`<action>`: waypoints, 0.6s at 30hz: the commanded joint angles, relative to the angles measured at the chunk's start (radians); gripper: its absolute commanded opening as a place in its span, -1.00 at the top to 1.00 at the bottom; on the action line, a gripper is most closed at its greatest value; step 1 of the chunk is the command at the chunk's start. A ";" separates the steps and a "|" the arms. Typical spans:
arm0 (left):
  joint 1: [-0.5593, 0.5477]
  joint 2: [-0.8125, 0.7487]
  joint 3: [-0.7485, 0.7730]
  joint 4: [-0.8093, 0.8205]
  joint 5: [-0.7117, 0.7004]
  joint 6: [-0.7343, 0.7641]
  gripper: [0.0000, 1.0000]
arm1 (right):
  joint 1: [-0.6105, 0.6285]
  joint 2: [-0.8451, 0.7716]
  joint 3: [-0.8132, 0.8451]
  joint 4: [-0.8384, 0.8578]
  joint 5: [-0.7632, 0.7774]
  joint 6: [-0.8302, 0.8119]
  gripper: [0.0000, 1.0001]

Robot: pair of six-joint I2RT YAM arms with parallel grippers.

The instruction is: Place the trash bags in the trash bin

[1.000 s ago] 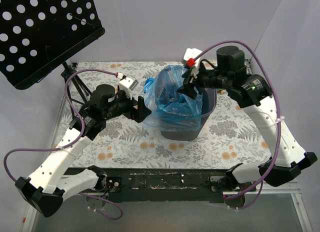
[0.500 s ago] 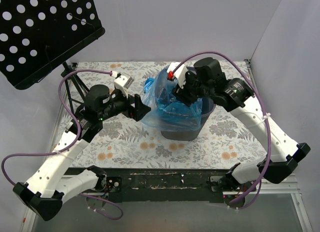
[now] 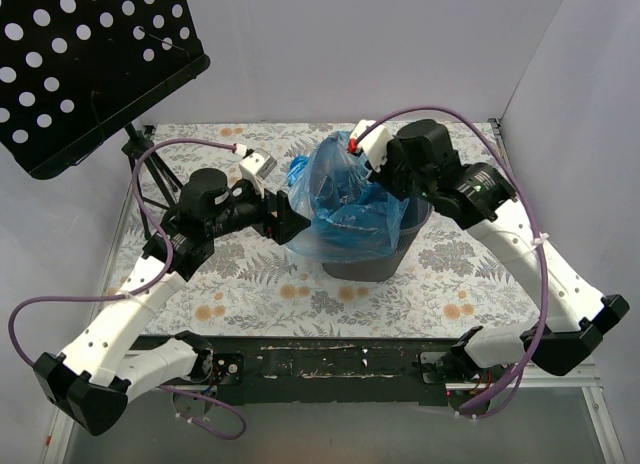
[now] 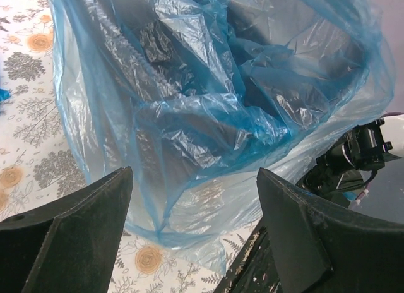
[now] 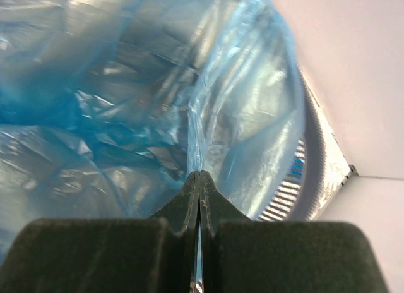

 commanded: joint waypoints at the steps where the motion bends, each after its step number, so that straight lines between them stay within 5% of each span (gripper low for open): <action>1: 0.006 0.031 -0.016 0.075 0.071 -0.015 -0.57 | -0.084 -0.070 0.036 0.029 0.034 -0.026 0.97; 18: 0.006 0.051 -0.011 0.072 0.185 0.002 -0.62 | -0.395 -0.262 -0.234 0.081 -0.009 -0.010 0.97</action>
